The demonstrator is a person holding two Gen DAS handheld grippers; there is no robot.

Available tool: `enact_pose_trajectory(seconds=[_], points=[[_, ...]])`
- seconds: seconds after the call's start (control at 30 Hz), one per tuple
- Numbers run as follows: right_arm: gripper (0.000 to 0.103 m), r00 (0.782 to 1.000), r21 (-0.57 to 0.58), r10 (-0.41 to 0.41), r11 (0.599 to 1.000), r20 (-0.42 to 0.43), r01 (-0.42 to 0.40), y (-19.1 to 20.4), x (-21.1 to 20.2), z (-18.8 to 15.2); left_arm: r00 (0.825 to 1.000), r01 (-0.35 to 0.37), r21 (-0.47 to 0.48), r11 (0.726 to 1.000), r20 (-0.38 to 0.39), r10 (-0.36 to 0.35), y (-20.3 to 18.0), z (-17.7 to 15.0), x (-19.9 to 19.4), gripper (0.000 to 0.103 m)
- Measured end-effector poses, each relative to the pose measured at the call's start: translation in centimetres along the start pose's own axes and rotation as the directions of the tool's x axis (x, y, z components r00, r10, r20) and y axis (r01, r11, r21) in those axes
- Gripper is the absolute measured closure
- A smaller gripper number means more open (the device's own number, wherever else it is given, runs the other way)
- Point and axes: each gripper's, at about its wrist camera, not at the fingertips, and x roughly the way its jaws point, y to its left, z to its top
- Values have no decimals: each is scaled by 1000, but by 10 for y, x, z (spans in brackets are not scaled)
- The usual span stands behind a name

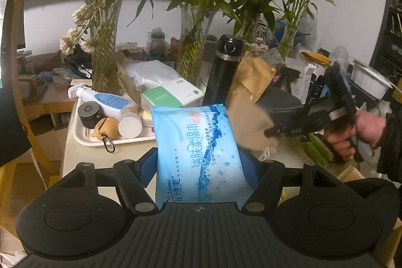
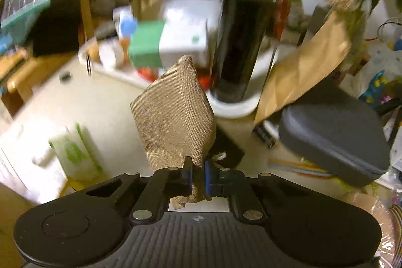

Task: Organize soft objects
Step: 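Carry the wipes pack and the beige pouch toward the cardboard box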

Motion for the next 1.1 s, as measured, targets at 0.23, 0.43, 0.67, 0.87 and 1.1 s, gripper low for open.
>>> enact_pose_trajectory(seconds=[0.23,0.43,0.67,0.87,1.1], points=[[92,991,47,6,999,136,-12,2,-49,8,1000,25,19,999,15,-26,-6,-2,3,36],[92,981,74,3,997,193,-18,3,-73,2,997,68,42,997,32,-69,-10,-7,4,36],[92,974,125,5,992,225,-34,1,-89,-9,997,50,9,999,56,-51,-5,-10,5,36],[92,970,137,2,990,244,-37,3,-101,-15,996,22,-3,1000,82,-21,-2,-9,-3,36],[92,952,169,2,984,305,-57,3,-134,-29,994,-45,-7,999,100,46,-12,-9,-32,36]])
